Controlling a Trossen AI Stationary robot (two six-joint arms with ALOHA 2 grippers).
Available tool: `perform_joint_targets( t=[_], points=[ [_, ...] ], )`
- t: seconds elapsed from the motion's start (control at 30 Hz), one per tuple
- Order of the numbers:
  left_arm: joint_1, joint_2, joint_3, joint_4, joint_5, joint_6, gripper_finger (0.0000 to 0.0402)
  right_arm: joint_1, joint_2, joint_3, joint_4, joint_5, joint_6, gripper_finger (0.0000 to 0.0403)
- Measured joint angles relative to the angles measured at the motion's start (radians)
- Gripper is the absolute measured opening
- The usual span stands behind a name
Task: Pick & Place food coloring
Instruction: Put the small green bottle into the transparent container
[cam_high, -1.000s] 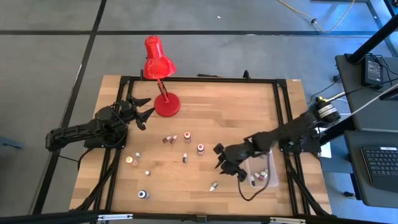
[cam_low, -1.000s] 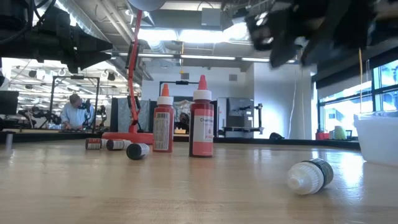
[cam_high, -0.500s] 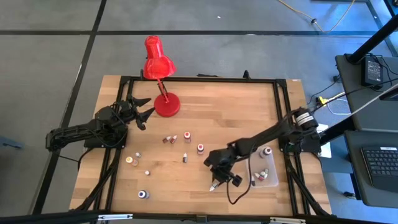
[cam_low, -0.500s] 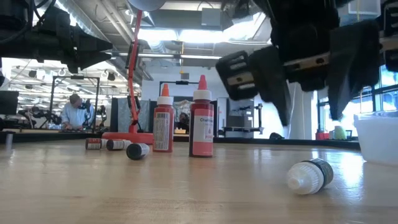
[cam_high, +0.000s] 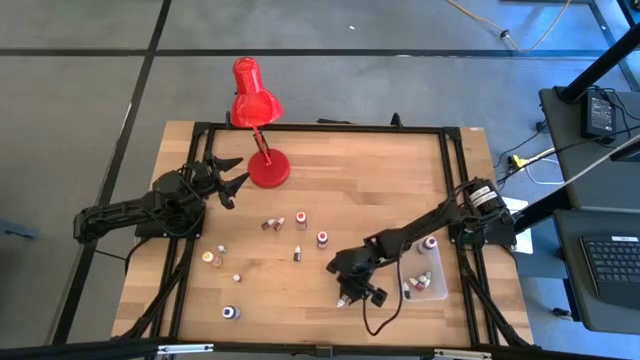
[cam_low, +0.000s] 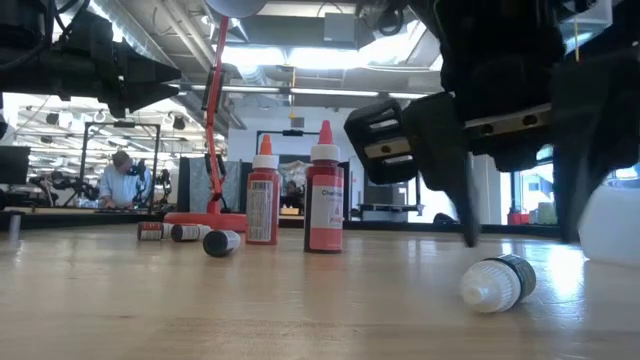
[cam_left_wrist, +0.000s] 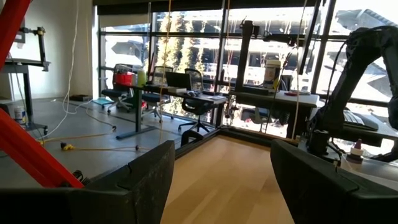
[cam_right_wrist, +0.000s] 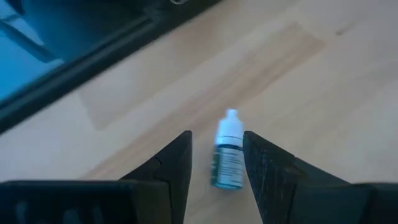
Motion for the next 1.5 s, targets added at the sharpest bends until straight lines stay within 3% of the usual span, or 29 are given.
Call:
perform_joint_targets(
  t=[0.1,0.87,1.27,1.5],
  points=[
    [0.000,0.000,0.000,0.000,0.000,0.000,0.0259,0.001,0.000,0.000,-0.001,0.047,0.000,0.0145],
    [0.000,0.000,0.000,0.001,-0.001,0.016,0.0259,0.008,0.034,0.001,-0.039,0.040,0.143,0.0145],
    [0.000,0.000,0.000,0.001,-0.001,0.018,0.0259,0.007,0.034,0.001,-0.044,0.045,0.115,0.0145],
    [0.000,0.000,0.000,0.001,-0.001,0.018,0.0259,0.007,0.034,0.001,-0.044,0.067,0.092,0.0111]
  ],
)
